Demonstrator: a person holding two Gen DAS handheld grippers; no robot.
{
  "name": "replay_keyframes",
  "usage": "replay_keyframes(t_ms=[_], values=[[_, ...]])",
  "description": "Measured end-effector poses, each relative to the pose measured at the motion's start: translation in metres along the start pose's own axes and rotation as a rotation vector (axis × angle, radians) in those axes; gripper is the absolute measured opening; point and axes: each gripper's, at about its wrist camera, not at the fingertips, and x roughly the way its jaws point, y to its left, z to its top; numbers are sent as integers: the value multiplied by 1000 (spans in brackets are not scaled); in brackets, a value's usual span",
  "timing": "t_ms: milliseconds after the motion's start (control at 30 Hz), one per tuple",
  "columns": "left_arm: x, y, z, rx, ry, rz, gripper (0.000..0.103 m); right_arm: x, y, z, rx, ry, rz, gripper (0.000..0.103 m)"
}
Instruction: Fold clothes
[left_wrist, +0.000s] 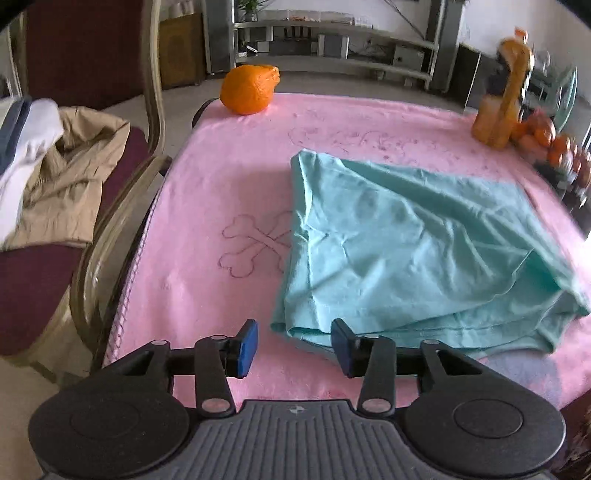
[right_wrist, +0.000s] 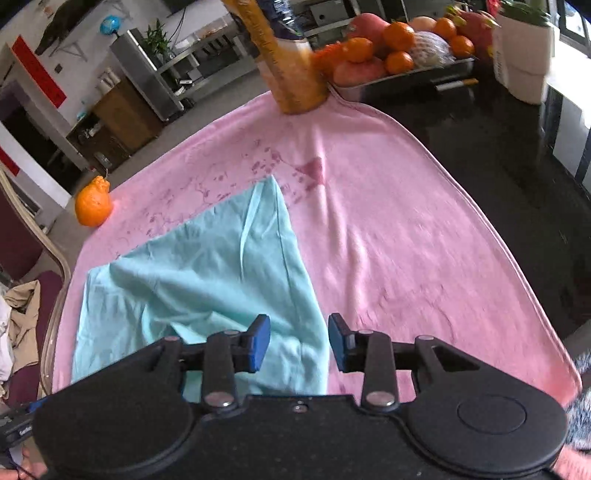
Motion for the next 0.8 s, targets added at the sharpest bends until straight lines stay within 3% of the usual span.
replay_keyframes(t_ms=[133, 267, 333, 467, 567, 667, 800], values=[[-2, -1, -9, 31, 13, 1, 43, -5, -5, -16, -5, 12, 14, 34], [1, -8, -15, 76, 30, 35, 50, -1, 8, -24, -126, 52, -8, 36], [4, -13, -17, 103, 40, 66, 50, 5, 16, -30, -198, 89, -45, 42], [11, -19, -20, 142, 59, 124, 49, 20, 26, -36, -298, 116, -130, 42], [16, -15, -20, 139, 68, 158, 43, 28, 33, -40, -373, 111, -182, 39], [14, -5, -18, 81, 58, 148, 42, 25, 36, -40, -399, 64, -188, 24], [13, 4, -18, 26, 68, 118, 42, 16, 32, -34, -351, 34, -149, 24]])
